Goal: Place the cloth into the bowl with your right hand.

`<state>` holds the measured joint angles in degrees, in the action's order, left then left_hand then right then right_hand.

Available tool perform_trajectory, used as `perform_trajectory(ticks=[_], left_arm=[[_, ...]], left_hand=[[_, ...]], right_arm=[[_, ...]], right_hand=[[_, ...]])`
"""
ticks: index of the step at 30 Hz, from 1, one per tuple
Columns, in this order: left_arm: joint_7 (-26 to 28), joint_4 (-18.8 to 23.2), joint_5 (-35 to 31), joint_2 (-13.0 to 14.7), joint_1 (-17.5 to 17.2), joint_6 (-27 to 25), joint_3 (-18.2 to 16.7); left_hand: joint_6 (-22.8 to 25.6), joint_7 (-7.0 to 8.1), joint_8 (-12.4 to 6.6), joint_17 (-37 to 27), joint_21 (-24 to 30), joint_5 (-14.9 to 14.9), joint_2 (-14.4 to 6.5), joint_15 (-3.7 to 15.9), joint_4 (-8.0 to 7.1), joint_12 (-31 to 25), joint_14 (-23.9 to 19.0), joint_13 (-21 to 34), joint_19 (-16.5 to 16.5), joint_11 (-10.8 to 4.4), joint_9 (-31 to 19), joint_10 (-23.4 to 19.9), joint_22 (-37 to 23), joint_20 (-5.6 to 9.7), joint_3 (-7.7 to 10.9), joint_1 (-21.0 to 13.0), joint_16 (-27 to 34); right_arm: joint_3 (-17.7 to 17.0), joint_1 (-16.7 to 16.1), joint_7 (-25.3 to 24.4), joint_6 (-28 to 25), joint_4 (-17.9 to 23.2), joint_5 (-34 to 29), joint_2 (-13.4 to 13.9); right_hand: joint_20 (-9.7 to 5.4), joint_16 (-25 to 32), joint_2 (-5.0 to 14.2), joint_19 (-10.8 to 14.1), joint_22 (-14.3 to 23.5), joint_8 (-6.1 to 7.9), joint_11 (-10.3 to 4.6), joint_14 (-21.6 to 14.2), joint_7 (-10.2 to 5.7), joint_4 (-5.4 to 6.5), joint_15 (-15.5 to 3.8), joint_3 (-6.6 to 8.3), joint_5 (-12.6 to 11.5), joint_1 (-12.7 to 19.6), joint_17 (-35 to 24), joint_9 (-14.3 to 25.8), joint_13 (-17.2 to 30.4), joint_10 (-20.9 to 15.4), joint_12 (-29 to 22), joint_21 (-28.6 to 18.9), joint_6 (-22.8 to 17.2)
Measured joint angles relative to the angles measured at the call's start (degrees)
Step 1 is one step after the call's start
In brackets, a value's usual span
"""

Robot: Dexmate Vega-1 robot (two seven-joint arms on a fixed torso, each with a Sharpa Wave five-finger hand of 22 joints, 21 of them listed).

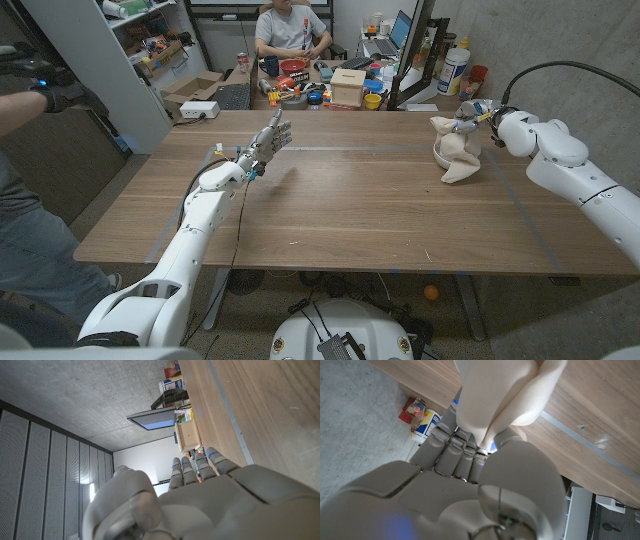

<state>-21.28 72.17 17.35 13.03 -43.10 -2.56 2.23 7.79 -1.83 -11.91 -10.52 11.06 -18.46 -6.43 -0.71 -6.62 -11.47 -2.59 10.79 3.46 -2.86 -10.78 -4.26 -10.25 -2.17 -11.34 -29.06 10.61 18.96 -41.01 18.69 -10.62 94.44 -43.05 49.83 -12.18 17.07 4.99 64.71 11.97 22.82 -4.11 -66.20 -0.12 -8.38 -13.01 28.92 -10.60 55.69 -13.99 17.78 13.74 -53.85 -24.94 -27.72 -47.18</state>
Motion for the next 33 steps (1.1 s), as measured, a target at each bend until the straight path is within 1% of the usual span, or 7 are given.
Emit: perform_trajectory(ticks=[9, 17, 20, 22, 26, 27, 33], left_arm=[[-0.2, 0.0, 0.0, 0.1, 0.0, 0.0, -0.1], [-0.3, 0.7, 0.0, 0.2, -0.2, 0.0, -0.3], [-0.3, 1.1, 0.0, 0.3, -0.4, 0.0, -0.3], [-0.2, 1.3, 0.0, 0.4, -0.5, -0.1, -0.4], [-0.2, 1.7, 0.0, 0.4, -0.8, -0.1, -0.4], [-0.1, 1.9, 0.1, 0.5, -0.8, -0.3, -0.4], [-0.1, 2.4, 0.1, 0.6, -1.1, -0.5, -0.3]], left_hand=[[0.2, -0.21, 0.0, 0.0, 0.0, 0.0, 0.0, 0.0, -0.18, 0.0, 0.0, 0.0, 0.0, 0.0, 0.0, 0.0, 0.0, 0.0, -0.18, 0.0, 0.0], [0.2, -0.21, 0.0, 0.0, 0.0, 0.0, 0.0, 0.0, -0.24, 0.0, 0.0, 0.0, 0.0, 0.0, 0.0, 0.0, 0.0, 0.0, -0.23, 0.0, 0.0], [0.2, -0.21, 0.0, 0.0, 0.0, 0.0, 0.0, 0.0, -0.16, 0.0, 0.0, 0.0, 0.0, 0.0, 0.0, 0.0, 0.0, 0.0, -0.31, 0.0, 0.0], [0.4, -0.36, 0.0, 0.0, 0.0, 0.0, 0.0, 0.0, -0.09, 0.0, 0.0, 0.0, 0.0, 0.0, 0.0, 0.0, 0.0, 0.0, -0.38, 0.0, 0.0], [0.5, -0.52, 0.0, 0.0, 0.0, 0.0, -0.3, 0.0, -0.09, 0.0, 0.0, 0.0, 0.0, 0.0, 0.0, 0.0, 0.0, 0.0, -0.38, -0.3, 0.0], [0.5, -0.52, 0.0, 0.0, 0.0, 0.0, -0.3, 0.0, -0.09, 0.0, 0.0, 0.0, 0.0, 0.0, 0.0, 0.0, 0.0, 0.0, -0.38, -0.3, 0.0], [0.5, -0.52, 0.0, 0.0, 0.0, 0.0, -0.3, 0.0, -0.09, 0.0, 0.0, 0.0, 0.0, 0.0, 0.0, 0.0, 0.0, 0.0, -0.38, -0.3, 0.0]], right_arm=[[1.7, 1.6, 0.9, 1.3, -3.2, 0.1, -1.3], [3.9, 4.2, 0.9, 2.4, -8.2, 0.1, -3.0], [4.2, 4.5, 0.9, 2.9, -8.9, 0.0, -3.3], [4.7, 5.1, 0.8, 3.1, -10.2, 0.0, -3.7], [4.7, 5.1, 0.3, 3.6, -10.2, -0.1, -3.7], [5.4, 5.9, 0.2, 3.6, -12.4, -0.1, -4.5], [5.8, 6.4, -1.1, 4.0, -14.3, 0.1, -5.1]], right_hand=[[0.01, 0.0, 0.0, 0.0, 0.0, -0.43, 0.0, 0.0, -0.21, 0.17, 0.0, -0.31, 0.0, 0.0, -0.2, -0.2, 0.2, 0.0, 0.1, 0.0, -0.7], [0.01, 0.0, 0.0, 0.0, 0.0, -0.61, 0.0, 0.0, -0.29, 0.17, 0.01, -0.31, 0.1, 0.0, -0.3, -0.2, 0.3, 0.0, 0.1, 0.0, -0.7], [0.0, 0.0, 0.0, 0.0, 0.0, -0.65, 0.0, 0.0, -0.29, 0.17, 0.01, -0.31, 0.1, 0.0, -0.3, -0.3, 0.3, 0.0, 0.1, 0.0, -0.7], [-0.12, 0.0, 0.0, -0.1, 0.0, -0.67, 0.0, 0.0, -0.3, 0.17, 0.01, -0.31, 0.1, 0.0, -0.3, -0.3, 0.3, 0.0, 0.1, 0.0, -0.7], [-0.21, 0.0, 0.0, -0.2, 0.0, -0.81, 0.0, 0.0, -0.3, 0.17, 0.01, -0.31, 0.2, 0.0, -0.3, -0.4, 0.3, 0.0, 0.1, 0.0, -0.7], [-0.2, 0.0, 0.0, -0.2, 0.0, -0.82, 0.0, 0.0, -0.3, 0.17, 0.01, -0.31, 0.1, 0.0, -0.3, -0.4, 0.3, 0.0, 0.1, 0.0, -0.7], [0.0, 0.0, 0.15, -0.4, 0.0, -1.05, 0.22, 0.0, -0.31, 0.17, 0.01, -0.8, 0.2, 1.1, -0.5, -0.5, 0.5, -0.2, 0.1, 0.0, -0.7]])
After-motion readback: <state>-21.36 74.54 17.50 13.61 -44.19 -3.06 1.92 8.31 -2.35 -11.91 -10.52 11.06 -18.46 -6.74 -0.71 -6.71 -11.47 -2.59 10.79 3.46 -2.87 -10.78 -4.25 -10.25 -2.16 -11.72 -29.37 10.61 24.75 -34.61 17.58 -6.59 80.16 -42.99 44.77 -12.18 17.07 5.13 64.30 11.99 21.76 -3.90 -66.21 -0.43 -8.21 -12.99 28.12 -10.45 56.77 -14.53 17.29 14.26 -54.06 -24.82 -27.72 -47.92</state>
